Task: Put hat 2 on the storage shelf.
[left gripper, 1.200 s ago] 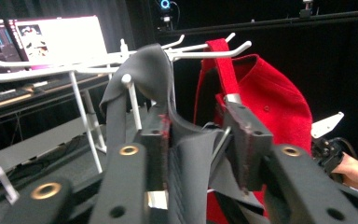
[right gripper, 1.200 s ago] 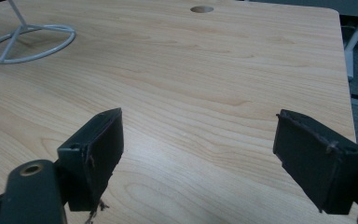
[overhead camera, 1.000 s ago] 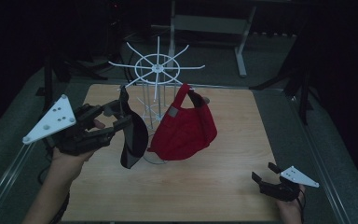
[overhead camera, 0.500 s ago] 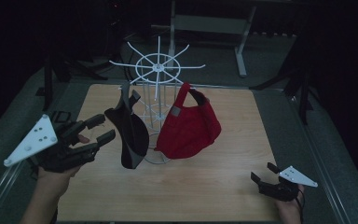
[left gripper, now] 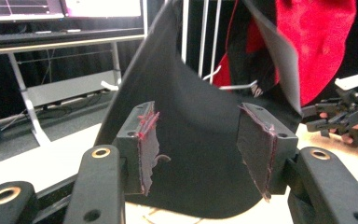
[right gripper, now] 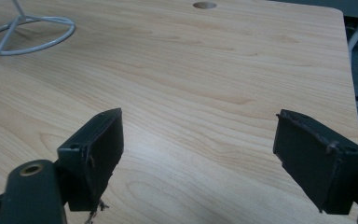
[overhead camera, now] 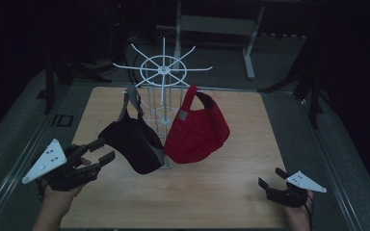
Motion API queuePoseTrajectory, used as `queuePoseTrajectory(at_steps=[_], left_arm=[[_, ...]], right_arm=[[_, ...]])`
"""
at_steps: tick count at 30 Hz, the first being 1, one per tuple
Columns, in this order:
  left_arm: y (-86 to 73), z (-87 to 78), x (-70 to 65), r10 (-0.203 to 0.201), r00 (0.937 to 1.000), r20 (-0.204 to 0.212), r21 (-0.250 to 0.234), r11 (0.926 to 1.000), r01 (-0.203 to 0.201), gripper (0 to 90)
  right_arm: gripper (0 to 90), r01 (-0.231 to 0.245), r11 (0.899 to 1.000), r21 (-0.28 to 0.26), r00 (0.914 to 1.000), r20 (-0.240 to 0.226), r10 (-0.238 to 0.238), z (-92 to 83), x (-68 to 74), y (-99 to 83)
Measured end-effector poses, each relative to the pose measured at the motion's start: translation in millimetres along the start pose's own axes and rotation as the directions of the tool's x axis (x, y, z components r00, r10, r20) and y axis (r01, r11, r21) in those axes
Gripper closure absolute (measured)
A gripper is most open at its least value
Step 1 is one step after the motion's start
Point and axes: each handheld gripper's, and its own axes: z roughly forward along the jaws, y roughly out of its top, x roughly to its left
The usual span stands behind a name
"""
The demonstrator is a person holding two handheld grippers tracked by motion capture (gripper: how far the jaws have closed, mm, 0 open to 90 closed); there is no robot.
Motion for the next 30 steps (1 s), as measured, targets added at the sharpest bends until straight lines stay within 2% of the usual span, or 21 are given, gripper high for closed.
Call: queuePoseTrajectory(at_steps=[8, 13, 16, 21, 22, 25, 29, 30], left_arm=[[-36.4, 2.5, 2.3, -0.027, 0.9995, -0.014, 0.039, 0.9989, 0.028, 48.3], [-60.5, 5.0, 7.9, -0.065, 0.9978, -0.009, 0.064, 0.9958, 0.066, 45.7], [-73.6, 6.6, 9.7, -0.080, 0.9965, -0.022, 0.093, 0.9923, 0.082, 45.1], [-92.9, 9.1, 10.4, -0.073, 0.9961, -0.050, 0.139, 0.9871, 0.079, 44.2], [-92.9, 9.1, 10.4, -0.073, 0.9961, -0.050, 0.139, 0.9871, 0.079, 43.7], [-106.2, 10.8, 10.5, -0.077, 0.9948, -0.066, 0.168, 0.9820, 0.088, 41.4], [-121.8, 9.3, 13.0, -0.124, 0.9895, -0.075, 0.178, 0.9746, 0.136, 40.6], [-125.3, 9.1, 12.7, -0.123, 0.9894, -0.078, 0.192, 0.9720, 0.136, 40.6]], right_arm=[[16.0, 0.001, 1.000, 0.007, 1.0000, -0.002, -0.001, 1.3, 0.3, -1.2], [15.9, 0.006, 1.000, 0.012, 1.0000, 0.001, -0.006, 2.8, 0.9, -2.4], [15.9, 0.007, 1.000, 0.019, 1.0000, 0.003, -0.007, 3.8, 0.8, -3.7], [15.9, 0.006, 1.000, 0.026, 0.9999, 0.015, -0.007, 4.6, 0.6, -5.8], [15.9, 0.006, 1.000, 0.026, 0.9999, 0.015, -0.007, 4.6, 0.6, -5.8], [15.9, 0.009, 0.999, 0.031, 0.9997, 0.023, -0.010, 5.4, 0.2, -7.6], [15.8, 0.009, 0.999, 0.031, 0.9995, 0.031, -0.010, 5.2, -0.5, -6.9], [15.8, 0.008, 1.000, 0.030, 0.9994, 0.034, -0.009, 4.9, -0.8, -6.7]])
